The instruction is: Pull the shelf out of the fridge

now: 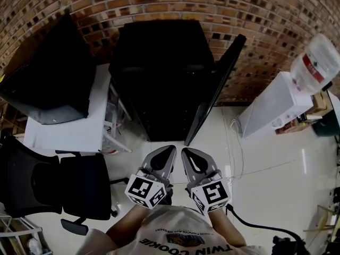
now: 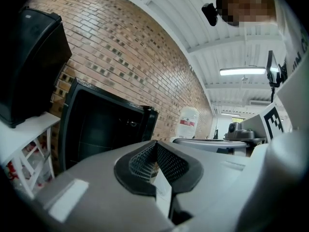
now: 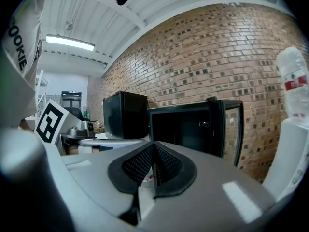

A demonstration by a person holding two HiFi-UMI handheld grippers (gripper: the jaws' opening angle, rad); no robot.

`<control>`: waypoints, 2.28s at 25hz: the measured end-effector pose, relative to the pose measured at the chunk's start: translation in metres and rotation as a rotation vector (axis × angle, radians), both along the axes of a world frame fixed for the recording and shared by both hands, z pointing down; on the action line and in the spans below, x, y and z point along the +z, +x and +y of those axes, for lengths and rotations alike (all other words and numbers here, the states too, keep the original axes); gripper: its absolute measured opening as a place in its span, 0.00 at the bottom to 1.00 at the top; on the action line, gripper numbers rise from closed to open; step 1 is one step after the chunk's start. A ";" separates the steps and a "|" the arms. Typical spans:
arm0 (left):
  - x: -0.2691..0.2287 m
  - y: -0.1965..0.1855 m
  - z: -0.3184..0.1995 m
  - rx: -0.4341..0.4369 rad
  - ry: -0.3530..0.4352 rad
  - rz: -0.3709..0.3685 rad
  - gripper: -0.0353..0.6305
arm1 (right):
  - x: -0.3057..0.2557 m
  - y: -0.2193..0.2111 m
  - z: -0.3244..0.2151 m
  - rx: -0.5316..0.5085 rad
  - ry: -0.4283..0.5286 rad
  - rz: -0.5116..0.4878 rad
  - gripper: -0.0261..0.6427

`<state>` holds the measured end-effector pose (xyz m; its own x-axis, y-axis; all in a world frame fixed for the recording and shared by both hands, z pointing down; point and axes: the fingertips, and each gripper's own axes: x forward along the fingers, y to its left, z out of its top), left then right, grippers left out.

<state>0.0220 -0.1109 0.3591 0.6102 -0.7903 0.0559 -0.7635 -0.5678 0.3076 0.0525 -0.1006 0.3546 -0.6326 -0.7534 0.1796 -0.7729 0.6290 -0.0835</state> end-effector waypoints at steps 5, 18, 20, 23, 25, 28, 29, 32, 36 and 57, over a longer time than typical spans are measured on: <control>0.005 -0.013 -0.036 0.000 -0.043 0.064 0.06 | -0.003 -0.011 -0.028 0.005 -0.001 0.017 0.05; 0.026 -0.024 -0.111 0.046 -0.079 0.225 0.06 | 0.007 -0.021 -0.089 0.042 -0.026 0.085 0.05; 0.032 -0.024 -0.121 0.052 -0.092 0.245 0.06 | 0.008 -0.022 -0.096 0.042 -0.028 0.093 0.05; 0.046 -0.025 -0.136 0.056 -0.116 0.295 0.06 | 0.013 -0.020 -0.105 0.041 -0.031 0.108 0.05; 0.055 -0.026 -0.146 0.048 -0.137 0.321 0.06 | 0.016 -0.019 -0.110 0.037 -0.038 0.119 0.05; 0.067 -0.030 -0.160 0.029 -0.158 0.342 0.08 | 0.022 -0.015 -0.117 0.036 -0.048 0.135 0.05; 0.072 -0.031 -0.164 0.023 -0.161 0.343 0.09 | 0.024 -0.015 -0.119 0.034 -0.048 0.140 0.05; 0.090 -0.035 -0.173 0.008 -0.158 0.359 0.10 | 0.027 -0.016 -0.124 0.027 -0.052 0.146 0.05; 0.111 -0.041 -0.187 -0.028 -0.191 0.404 0.14 | 0.031 -0.020 -0.132 0.029 -0.073 0.132 0.05; 0.272 -0.072 -0.255 -0.214 -0.408 0.789 0.28 | 0.085 -0.029 -0.146 0.018 -0.130 0.171 0.05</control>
<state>-0.0504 -0.3664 0.6316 0.4330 -0.9013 -0.0150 -0.3231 -0.1707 0.9308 0.0238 -0.2467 0.4401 -0.5713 -0.7275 0.3798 -0.7937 0.6076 -0.0301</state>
